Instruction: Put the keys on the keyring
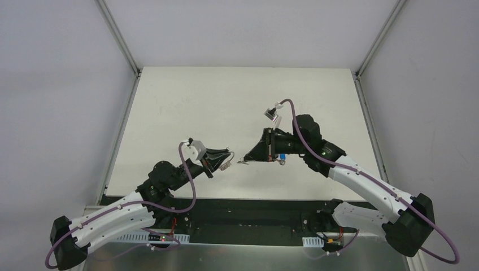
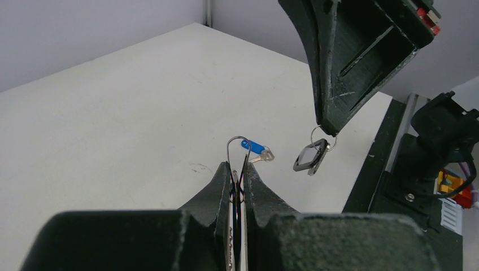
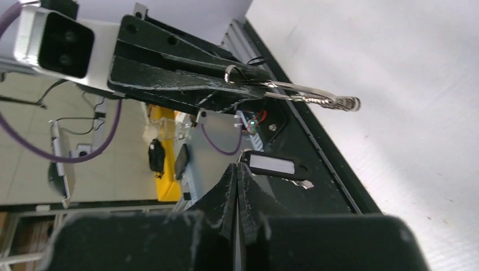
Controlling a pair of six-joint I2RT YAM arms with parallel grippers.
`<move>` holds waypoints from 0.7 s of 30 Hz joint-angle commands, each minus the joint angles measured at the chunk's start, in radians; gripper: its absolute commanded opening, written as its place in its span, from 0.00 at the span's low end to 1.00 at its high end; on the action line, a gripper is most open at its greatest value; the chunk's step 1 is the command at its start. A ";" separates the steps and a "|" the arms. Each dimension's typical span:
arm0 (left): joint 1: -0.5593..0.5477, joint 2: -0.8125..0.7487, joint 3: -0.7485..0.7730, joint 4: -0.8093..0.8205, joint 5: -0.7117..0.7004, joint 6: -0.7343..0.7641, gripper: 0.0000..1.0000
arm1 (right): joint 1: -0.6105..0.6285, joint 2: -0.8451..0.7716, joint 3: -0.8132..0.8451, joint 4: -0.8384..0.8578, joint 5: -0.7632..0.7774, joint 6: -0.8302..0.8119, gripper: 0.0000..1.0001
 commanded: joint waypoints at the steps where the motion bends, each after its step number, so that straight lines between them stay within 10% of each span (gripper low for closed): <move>1: 0.011 -0.023 -0.004 0.109 0.131 -0.015 0.00 | 0.004 -0.021 -0.043 0.241 -0.148 0.109 0.00; 21: 0.011 -0.028 -0.025 0.334 0.376 -0.082 0.00 | 0.123 0.018 -0.150 0.749 -0.181 0.354 0.00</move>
